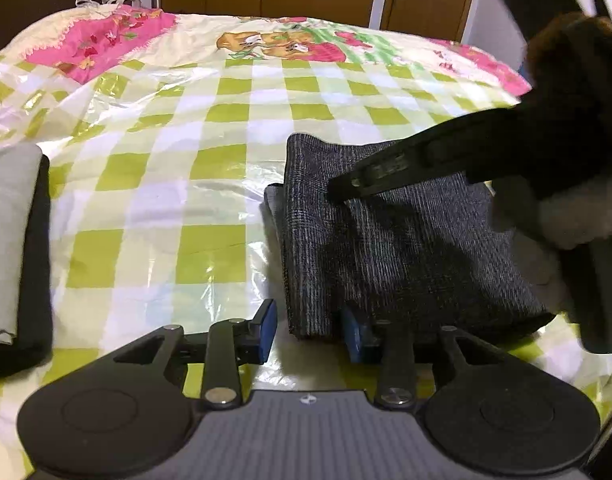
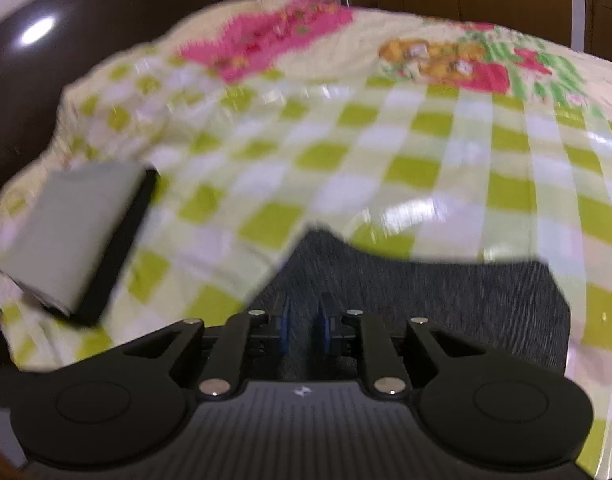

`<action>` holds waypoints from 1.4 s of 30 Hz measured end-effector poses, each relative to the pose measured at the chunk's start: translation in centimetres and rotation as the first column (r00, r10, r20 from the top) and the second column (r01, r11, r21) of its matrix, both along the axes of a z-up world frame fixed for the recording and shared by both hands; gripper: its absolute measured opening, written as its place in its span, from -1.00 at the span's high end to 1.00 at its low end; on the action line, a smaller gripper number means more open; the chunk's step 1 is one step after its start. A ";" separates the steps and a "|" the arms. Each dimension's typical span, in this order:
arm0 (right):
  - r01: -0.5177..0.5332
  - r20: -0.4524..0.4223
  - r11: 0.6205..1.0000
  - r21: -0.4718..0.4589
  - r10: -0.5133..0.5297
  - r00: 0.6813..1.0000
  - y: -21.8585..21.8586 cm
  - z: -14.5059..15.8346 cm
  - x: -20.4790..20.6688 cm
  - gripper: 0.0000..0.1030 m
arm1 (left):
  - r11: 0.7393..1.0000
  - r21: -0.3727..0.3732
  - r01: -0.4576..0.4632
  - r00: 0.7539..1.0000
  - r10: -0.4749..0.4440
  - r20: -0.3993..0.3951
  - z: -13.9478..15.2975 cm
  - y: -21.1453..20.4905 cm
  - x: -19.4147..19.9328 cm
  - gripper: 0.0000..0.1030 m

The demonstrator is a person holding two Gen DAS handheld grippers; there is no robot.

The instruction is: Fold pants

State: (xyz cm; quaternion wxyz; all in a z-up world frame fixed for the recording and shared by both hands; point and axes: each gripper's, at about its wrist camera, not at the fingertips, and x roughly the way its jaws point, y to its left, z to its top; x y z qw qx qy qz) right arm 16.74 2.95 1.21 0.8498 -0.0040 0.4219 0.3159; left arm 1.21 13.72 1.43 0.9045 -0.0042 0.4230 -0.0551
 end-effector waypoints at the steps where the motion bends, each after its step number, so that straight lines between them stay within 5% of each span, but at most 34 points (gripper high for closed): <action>1: -0.006 0.008 1.000 -0.018 0.006 1.000 0.3 -0.7 0.0 0.68 | 1.000 0.010 0.002 1.000 -0.002 0.000 0.1 -0.2 -0.1 0.04; 9: 0.008 0.105 1.000 -0.021 -0.006 0.994 1.9 1.4 1.0 0.50 | 0.998 0.057 0.006 1.000 -0.006 -0.007 0.1 -0.8 0.5 0.04; 16: 0.008 0.070 0.994 -0.112 0.000 0.998 3.8 -1.8 2.9 0.49 | 0.998 0.070 -0.007 1.000 0.009 -0.024 0.0 -1.0 0.7 0.04; 27: 0.052 0.086 0.998 0.025 -0.053 0.995 -0.2 1.0 1.1 0.49 | 0.994 0.112 -0.006 1.000 0.009 -0.024 0.1 -2.2 0.4 0.02; 42: 0.072 0.081 0.997 0.021 -0.074 0.994 -3.9 1.1 -1.6 0.48 | 0.982 0.187 0.002 1.000 0.000 -0.012 0.1 -3.6 -0.1 0.02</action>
